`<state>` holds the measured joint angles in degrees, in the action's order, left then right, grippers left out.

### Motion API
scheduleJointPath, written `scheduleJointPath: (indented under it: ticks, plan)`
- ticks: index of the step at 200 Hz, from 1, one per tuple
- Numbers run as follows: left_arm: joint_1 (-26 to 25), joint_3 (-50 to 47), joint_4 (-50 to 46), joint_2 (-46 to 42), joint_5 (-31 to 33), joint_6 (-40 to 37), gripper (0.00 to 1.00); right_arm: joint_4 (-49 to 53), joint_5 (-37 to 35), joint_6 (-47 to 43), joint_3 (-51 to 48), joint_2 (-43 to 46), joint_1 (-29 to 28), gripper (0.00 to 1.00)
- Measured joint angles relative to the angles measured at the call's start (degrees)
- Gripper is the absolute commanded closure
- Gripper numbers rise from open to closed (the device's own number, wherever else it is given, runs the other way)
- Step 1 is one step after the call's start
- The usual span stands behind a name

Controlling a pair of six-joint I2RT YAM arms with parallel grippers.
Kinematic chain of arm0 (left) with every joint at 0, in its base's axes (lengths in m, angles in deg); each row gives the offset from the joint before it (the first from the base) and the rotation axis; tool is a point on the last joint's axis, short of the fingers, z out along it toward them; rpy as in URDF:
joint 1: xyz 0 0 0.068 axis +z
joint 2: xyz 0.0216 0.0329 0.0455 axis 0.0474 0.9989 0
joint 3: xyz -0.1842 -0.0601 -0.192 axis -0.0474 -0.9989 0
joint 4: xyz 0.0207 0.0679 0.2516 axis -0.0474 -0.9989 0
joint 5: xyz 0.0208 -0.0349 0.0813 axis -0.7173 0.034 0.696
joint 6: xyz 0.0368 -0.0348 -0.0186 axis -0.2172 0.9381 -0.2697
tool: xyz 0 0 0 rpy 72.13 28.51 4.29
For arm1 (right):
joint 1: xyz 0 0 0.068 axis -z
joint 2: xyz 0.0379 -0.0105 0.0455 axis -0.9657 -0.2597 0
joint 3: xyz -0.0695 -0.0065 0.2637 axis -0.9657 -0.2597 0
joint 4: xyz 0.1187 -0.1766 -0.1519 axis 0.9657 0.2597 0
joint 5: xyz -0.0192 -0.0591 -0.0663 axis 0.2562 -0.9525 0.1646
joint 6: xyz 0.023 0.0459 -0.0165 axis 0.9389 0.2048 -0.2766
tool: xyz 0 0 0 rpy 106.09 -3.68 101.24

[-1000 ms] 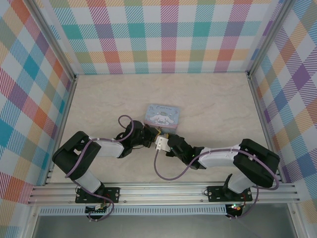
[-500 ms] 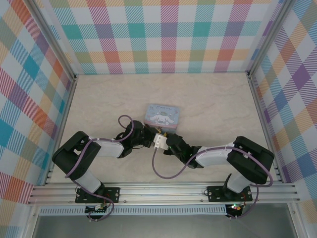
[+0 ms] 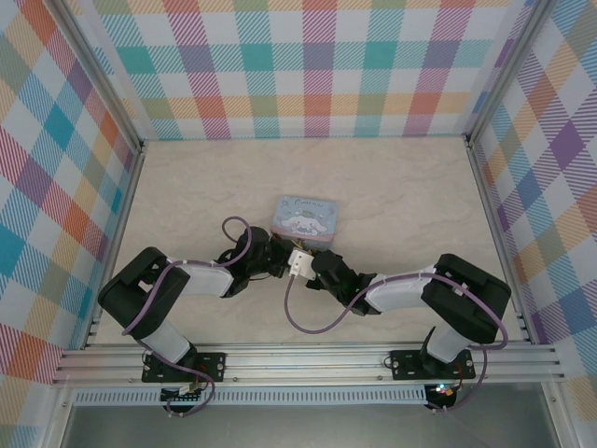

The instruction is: Unlock the padlock with the key

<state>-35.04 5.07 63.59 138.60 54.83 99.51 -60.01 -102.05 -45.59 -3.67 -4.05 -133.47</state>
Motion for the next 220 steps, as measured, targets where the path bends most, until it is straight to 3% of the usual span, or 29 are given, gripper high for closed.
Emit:
scheduleJointPath:
  ticks: [50,116,182,220]
  plan:
    - [0.0,0.0,0.0,0.0,1.0,0.0,1.0,-0.3,0.0,1.7,0.3,-0.3,0.5,1.0]
    - [0.0,0.0,0.0,-0.1,1.4,0.2,1.0,4.2,2.7,11.7,2.0,0.6,1.7,1.0]
    - [0.0,0.0,0.0,-0.3,1.0,0.2,1.0,9.0,10.8,25.7,3.1,2.6,4.6,1.0]
    - [0.0,0.0,-0.9,-0.6,1.0,-0.2,0.83,9.4,12.0,28.1,3.1,2.6,5.0,1.0]
